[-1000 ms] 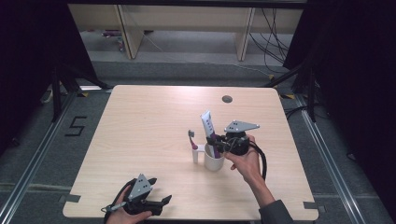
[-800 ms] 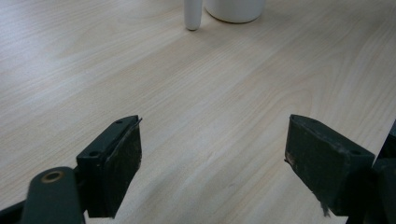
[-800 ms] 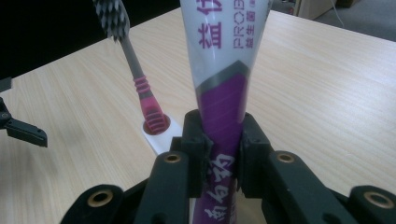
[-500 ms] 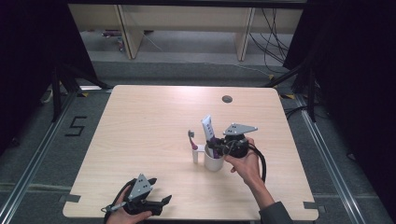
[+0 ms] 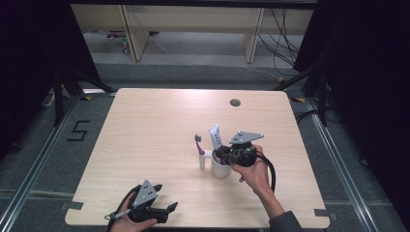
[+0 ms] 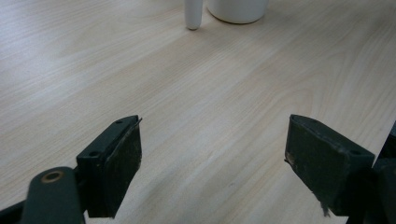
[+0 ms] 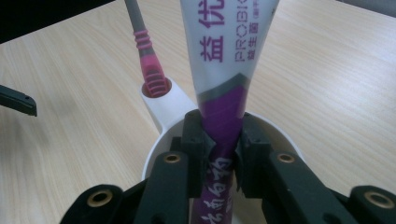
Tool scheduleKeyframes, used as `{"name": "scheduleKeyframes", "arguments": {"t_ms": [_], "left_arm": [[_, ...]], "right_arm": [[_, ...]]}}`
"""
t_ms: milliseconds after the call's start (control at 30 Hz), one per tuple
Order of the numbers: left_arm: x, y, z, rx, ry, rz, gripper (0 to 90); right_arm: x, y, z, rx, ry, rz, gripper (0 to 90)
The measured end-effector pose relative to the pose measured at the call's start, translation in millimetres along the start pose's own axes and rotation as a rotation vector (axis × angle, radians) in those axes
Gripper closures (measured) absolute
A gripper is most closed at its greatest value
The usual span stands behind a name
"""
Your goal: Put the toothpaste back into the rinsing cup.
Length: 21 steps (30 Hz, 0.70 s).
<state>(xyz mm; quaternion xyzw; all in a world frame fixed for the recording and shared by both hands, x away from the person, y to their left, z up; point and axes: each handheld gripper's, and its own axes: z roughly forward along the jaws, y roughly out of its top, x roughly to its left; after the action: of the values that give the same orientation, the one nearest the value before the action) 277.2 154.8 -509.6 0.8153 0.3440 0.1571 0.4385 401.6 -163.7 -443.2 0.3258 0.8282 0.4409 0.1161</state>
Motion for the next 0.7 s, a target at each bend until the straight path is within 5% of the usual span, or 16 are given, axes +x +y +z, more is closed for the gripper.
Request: {"name": "scheduleKeyframes", "arguments": {"t_ms": [67,233,267,700], "left_arm": [[-0.7,0.2,-0.1,-0.005,-0.009,-0.013,18.1],[-1.2,0.1,-0.1,-0.006,-0.01,-0.017,18.0],[-1.4,0.0,-0.1,-0.005,-0.009,-0.017,18.0],[-2.3,-0.6,1.0,-0.007,-0.011,-0.019,18.0]], "right_arm": [[-2.5,-1.0,1.2,-0.005,0.004,-0.033,76.3],[0.4,-3.7,-0.1,-0.013,0.015,0.013,75.4],[-1.3,-3.5,-0.4,-0.019,0.01,-0.014,74.9],[2.2,-3.3,-9.8,-0.032,0.01,0.023,66.4]]}}
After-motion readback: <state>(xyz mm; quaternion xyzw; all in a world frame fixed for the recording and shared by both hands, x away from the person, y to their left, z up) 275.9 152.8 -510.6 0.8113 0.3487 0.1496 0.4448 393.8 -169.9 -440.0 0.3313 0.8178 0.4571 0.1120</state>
